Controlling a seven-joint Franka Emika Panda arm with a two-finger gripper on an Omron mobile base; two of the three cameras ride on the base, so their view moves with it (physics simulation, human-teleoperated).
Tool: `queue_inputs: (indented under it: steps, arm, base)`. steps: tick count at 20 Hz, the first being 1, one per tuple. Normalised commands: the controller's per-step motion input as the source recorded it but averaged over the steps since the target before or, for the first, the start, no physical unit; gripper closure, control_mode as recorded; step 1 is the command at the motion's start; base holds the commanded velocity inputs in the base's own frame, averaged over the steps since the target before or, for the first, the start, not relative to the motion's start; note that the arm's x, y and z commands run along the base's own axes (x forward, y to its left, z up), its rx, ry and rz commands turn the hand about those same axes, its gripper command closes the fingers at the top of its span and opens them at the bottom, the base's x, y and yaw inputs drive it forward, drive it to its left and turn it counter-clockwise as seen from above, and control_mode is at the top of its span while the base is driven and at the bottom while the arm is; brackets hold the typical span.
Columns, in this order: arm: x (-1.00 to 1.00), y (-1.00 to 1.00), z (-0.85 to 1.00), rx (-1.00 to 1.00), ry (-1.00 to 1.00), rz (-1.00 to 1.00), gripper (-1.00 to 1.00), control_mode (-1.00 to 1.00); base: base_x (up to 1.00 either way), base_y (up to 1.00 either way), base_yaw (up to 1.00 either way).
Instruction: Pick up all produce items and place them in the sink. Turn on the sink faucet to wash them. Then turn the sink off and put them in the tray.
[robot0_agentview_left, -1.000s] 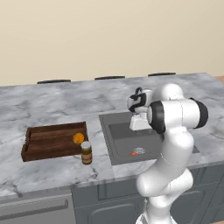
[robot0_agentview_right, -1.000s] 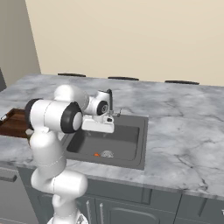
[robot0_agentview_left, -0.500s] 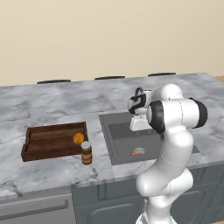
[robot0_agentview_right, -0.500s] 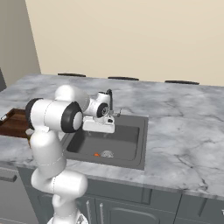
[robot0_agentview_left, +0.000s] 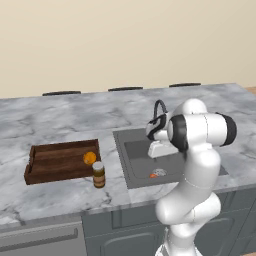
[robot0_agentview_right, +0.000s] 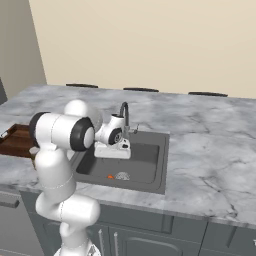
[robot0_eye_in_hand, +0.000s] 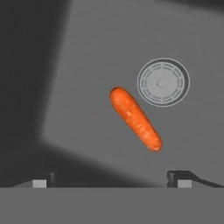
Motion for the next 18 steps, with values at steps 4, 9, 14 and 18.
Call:
queue_inputs:
  steps: [4,9,14,18]
  arm:
    - [0.0,0.0,-0.29,0.0,0.0,0.0,-1.0,-1.0]
    - [0.08,0.0,-0.14,0.0,0.0,0.0,-1.0,-1.0]
    - [0.12,0.0,-0.12,0.0,0.0,0.0,-1.0,-1.0]
    - [0.11,0.0,-0.13,0.0,0.0,0.0,-1.0,-1.0]
  base:
    - [0.0,0.0,0.0]
    - [0.0,0.0,0.0]
    - [0.0,0.0,0.0]
    - [0.0,0.0,0.0]
